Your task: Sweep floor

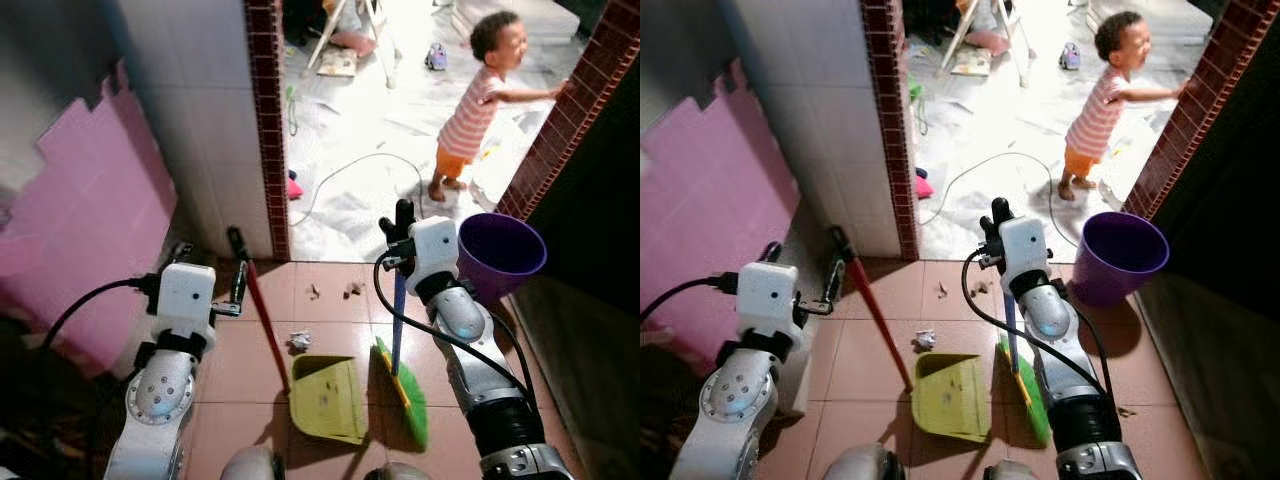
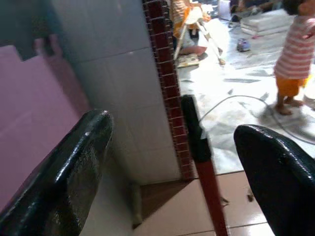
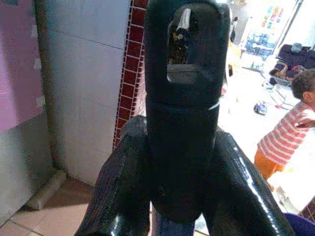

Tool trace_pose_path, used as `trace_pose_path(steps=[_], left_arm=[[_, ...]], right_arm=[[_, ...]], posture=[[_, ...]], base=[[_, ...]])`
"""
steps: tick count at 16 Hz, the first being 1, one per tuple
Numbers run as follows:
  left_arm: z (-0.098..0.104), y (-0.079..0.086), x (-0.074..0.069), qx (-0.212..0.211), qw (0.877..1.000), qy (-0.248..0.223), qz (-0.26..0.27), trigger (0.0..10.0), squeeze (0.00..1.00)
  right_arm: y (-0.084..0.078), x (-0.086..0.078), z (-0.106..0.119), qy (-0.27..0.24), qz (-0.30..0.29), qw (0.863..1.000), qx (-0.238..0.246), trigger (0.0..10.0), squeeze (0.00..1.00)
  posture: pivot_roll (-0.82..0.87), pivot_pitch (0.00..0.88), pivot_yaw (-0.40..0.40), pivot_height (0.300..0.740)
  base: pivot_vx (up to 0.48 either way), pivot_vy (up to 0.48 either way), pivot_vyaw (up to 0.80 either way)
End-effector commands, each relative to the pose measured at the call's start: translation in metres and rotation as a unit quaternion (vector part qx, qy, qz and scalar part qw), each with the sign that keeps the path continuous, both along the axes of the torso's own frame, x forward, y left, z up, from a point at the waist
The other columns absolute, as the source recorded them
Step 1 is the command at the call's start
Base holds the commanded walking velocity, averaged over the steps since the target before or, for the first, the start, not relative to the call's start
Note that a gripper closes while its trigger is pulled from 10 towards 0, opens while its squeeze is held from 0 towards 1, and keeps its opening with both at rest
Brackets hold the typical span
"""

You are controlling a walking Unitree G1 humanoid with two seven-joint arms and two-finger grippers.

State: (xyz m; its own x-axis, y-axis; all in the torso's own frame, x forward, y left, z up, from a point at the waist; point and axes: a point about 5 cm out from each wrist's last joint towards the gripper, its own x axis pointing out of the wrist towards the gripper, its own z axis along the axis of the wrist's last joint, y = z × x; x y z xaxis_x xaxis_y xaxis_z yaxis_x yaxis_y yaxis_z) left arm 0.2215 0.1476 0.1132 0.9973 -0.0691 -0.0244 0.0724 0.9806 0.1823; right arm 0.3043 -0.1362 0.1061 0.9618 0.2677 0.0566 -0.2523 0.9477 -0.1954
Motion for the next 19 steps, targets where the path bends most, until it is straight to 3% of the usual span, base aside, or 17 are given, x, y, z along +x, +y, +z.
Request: trace_pose_path(steps=[1,7,15,19], left_arm=[[0.002,-0.006,0.002,0.000,1.000,-0.001,-0.012,10.0,0.00],[-0.004,-0.012,0.008,0.006,1.000,0.011,-0.015,10.0,0.00],[-0.007,-0.018,0.013,-0.017,1.000,0.015,-0.012,10.0,0.00],[-0.017,-0.013,0.015,-0.015,0.999,0.035,0.032,10.0,0.00]], right_arm=[[-0.004,0.002,0.010,-0.021,-0.003,1.000,-0.001,10.0,0.00],[-0.005,0.001,0.012,-0.028,-0.003,1.000,-0.014,10.0,0.00],[-0.007,-0.002,0.012,-0.024,0.001,1.000,-0.020,10.0,0.00],[-0.008,-0.004,0.014,-0.024,0.005,0.999,-0.023,10.0,0.00]], posture=[[0.05,0.000,0.045,0.740],[0.04,0.000,0.042,0.740],[0.02,0.000,0.027,0.740],[0.01,0.000,0.016,0.740]], base=[[0.000,0.000,0.00],[0.000,0.000,0.65],[0.000,-0.135,0.00],[0.000,0.000,0.30]])
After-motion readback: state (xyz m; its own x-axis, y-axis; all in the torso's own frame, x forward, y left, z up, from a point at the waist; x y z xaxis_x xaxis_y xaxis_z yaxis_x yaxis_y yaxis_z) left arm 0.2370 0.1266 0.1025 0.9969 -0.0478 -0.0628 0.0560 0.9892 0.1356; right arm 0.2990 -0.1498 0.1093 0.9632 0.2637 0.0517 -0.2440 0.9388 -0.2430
